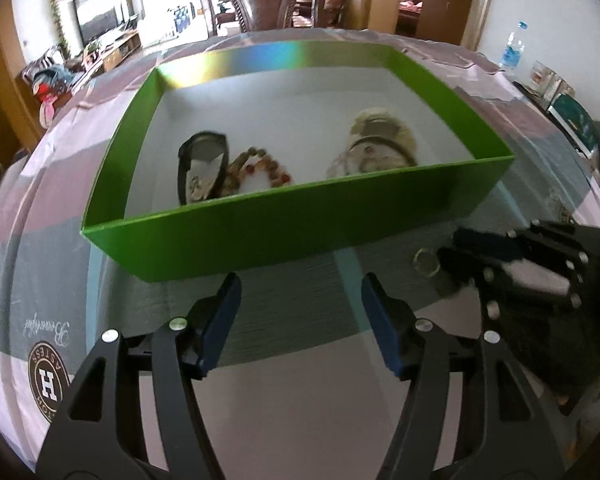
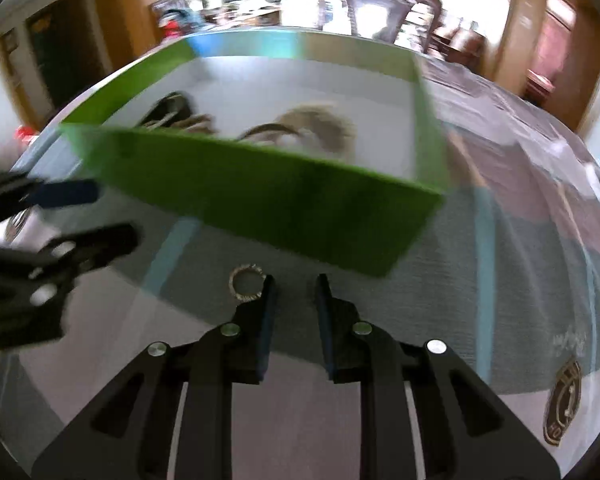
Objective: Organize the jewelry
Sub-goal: 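Move the left gripper to the small silver ring while the right gripper moves to the black ring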
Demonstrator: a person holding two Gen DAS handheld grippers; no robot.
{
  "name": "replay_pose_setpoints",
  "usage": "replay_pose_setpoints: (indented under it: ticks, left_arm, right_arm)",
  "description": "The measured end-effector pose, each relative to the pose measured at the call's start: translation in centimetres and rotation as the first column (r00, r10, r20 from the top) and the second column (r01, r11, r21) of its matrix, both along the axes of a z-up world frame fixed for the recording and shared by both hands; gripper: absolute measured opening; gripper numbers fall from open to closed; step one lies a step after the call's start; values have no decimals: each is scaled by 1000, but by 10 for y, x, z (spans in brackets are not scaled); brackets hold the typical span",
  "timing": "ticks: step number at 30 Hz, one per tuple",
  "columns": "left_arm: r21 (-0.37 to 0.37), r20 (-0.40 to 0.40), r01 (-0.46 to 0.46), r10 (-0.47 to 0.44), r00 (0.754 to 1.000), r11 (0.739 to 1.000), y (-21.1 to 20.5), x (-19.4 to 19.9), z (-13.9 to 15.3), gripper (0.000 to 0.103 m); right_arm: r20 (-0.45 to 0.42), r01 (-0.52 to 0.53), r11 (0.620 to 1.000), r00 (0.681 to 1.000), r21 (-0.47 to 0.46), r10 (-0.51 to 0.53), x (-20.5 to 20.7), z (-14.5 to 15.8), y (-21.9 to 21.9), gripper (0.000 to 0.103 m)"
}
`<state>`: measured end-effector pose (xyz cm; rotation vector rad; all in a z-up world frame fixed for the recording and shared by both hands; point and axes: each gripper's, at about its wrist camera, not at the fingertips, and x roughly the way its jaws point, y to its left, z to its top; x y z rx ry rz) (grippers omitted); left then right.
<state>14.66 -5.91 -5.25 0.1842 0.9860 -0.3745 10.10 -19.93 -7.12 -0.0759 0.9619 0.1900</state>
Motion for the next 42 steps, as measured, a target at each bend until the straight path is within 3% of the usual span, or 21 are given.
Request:
replay_pose_setpoints:
  ticks: [6,8,9,11,12,16,18,20,23,29,34,36,38,42]
  left_arm:
    - [2,-17,2,-2,1000,1000,3,3,-9,64]
    - [2,-17,9,-9,1000,1000,1,2,-10,64]
    - [-1,-16,17,-17,1000,1000,1,1,-10,64]
    - [-9,-12,32,-32,999,999,-1,0,-10,69]
    - [-16,-8,44,-44,999,999,-3,-1,-11,70]
    - [-9,-10,52,-53,999,999,-6,-1,-17,71]
    - [-12,-9,51,-51,999,999,-5,-1,-18,71]
    - [-23,-2,55,-56,998,998,-4,-2,-16,71]
    - [-42,9,85,-85,996,995,-7,-5,-14,73]
    - [-53,28,159,-158,987,986,-22,-15,-15,76]
    - [0,77,185,-185,980,983,-37,-23,-18,75]
    - [33,95,183,-185,978,983,-43,-24,-21,66]
    - [69,98,170,-176,979,983,-45,-22,-25,56]
    - [71,105,145,-152,983,987,-42,-19,-24,49]
  right_arm:
    - [-6,-228,973,974,30,228,-25,1,38,21]
    - [-1,-234,972,972,21,234,-29,4,38,24]
    - [-3,-233,972,972,36,233,-30,7,34,29]
    - [-17,-228,971,973,67,229,-30,8,28,67]
    - [-18,-213,974,977,72,215,-30,8,23,68]
    - [-39,-176,984,983,29,177,-27,0,21,68]
    - [-37,-164,987,986,-3,163,-30,-4,24,60]
    - [-37,-172,985,984,4,172,-33,-2,23,33]
    - [-51,-164,986,985,9,165,-34,-1,19,21]
    - [-64,-88,996,994,18,89,-31,4,-5,21]
    - [-89,-69,997,993,23,71,-22,6,-21,24]
    - [-90,-62,998,994,22,63,-22,10,-27,31]
    - [-93,-48,998,994,29,51,-18,10,-32,46]
    - [-102,-30,999,994,42,35,-18,9,-35,46]
